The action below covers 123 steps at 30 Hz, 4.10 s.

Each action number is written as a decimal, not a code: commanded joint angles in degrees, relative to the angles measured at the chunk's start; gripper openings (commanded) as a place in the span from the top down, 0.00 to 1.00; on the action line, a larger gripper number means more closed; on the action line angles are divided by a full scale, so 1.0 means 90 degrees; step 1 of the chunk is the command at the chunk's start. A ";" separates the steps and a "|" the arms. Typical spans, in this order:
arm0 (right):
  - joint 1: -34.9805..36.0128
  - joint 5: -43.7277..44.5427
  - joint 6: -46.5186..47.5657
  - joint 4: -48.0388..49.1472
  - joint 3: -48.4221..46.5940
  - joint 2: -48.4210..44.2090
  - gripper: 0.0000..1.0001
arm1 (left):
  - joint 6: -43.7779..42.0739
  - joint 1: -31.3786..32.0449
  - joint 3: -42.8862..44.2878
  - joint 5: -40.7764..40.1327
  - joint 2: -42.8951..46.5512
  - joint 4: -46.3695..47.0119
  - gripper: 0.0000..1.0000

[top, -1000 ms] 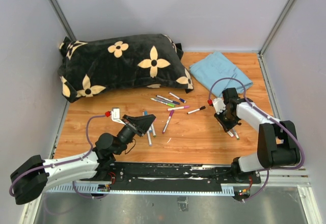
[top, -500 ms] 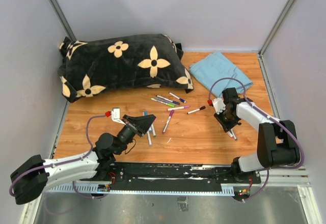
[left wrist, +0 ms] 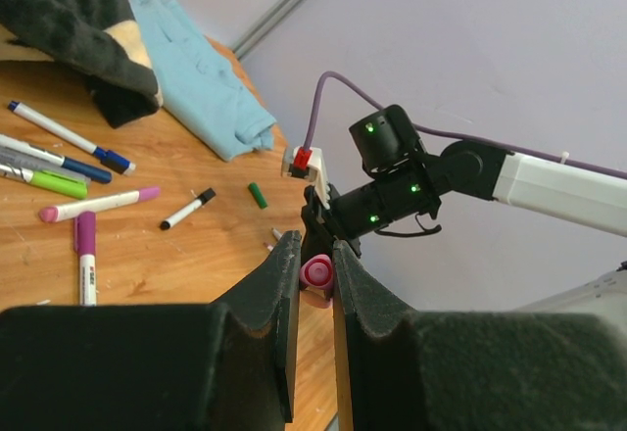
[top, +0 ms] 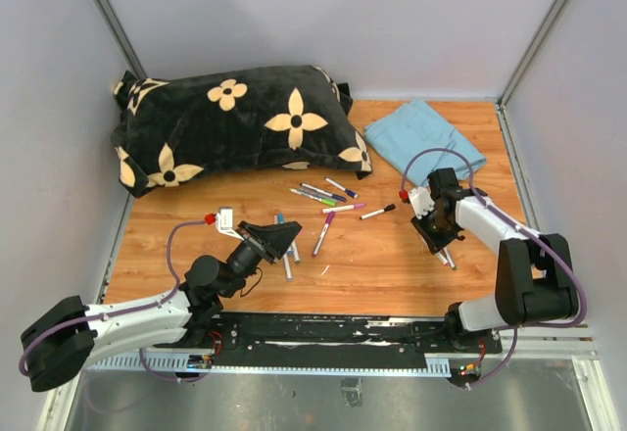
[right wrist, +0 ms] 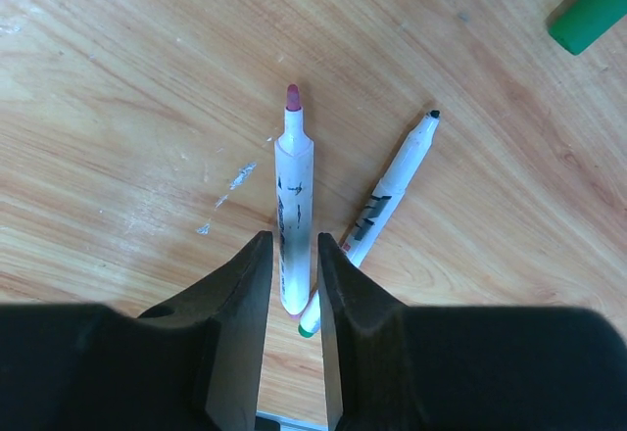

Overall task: Open the pen caps
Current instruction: Place the pen at the center of the board, then place the pen cap at the center of the board.

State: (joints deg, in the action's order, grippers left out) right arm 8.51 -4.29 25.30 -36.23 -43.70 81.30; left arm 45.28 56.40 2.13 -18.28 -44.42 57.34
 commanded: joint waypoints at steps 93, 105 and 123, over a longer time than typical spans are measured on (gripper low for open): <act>-0.2909 -0.2620 -0.1241 -0.0078 -0.0794 -0.2627 0.53 | 0.0497 0.0909 1.1656 -0.0441 -1.0371 -0.7736 1.00; -0.2921 -0.2765 -0.1215 -0.0081 -0.0755 -0.2656 0.53 | 0.0400 0.0731 1.2260 -0.0204 -1.0909 -0.7894 0.86; -0.2929 -0.2975 -0.1051 -0.0166 -0.0740 -0.2643 0.52 | -0.0235 0.0669 1.2644 -0.0300 -1.0492 -0.7931 0.59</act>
State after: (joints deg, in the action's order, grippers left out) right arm -16.91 -29.04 14.98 -37.28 -51.03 58.33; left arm 46.46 62.74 114.54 -19.81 -141.71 -13.45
